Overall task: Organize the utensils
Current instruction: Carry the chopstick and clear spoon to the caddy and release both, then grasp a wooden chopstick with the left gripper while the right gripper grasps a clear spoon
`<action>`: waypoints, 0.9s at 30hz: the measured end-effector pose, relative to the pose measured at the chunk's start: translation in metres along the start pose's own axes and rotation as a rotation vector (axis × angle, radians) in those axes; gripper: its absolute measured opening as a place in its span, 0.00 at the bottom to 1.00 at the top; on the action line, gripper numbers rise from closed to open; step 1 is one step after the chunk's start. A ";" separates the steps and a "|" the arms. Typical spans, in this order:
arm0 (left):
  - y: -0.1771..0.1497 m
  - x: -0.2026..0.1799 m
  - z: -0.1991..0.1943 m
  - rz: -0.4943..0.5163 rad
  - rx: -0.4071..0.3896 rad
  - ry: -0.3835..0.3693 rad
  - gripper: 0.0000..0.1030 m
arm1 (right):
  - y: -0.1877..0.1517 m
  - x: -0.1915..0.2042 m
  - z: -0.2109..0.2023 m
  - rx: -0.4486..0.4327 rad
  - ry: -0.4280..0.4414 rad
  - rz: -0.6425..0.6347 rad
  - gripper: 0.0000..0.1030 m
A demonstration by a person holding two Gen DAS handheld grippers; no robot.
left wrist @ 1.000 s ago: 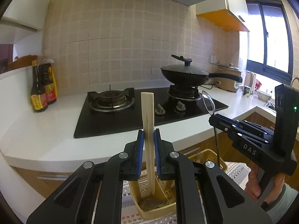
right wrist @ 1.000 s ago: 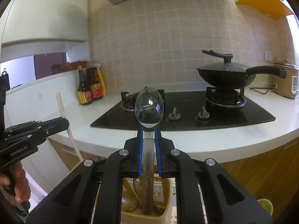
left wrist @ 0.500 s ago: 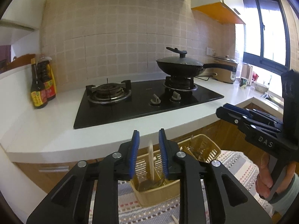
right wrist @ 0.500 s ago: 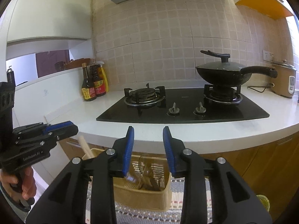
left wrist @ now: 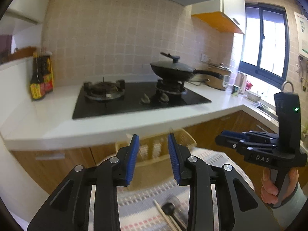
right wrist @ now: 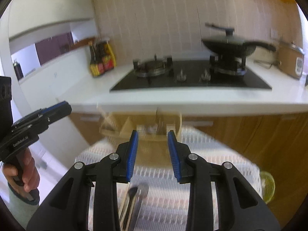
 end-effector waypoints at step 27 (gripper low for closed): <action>-0.220 -0.010 0.064 -0.281 0.520 -0.124 0.27 | -0.199 0.047 0.077 0.392 -0.017 -0.028 0.17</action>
Point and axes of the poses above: each gripper's, at about its wrist camera, not at the fingertips, and z roughly the way its jaws point, x to its left, y to its top, the point moved 8 cm from there along z, roughly the way its jaws point, and after that the axes turned 7 degrees about -x, right-handed, at the moved point
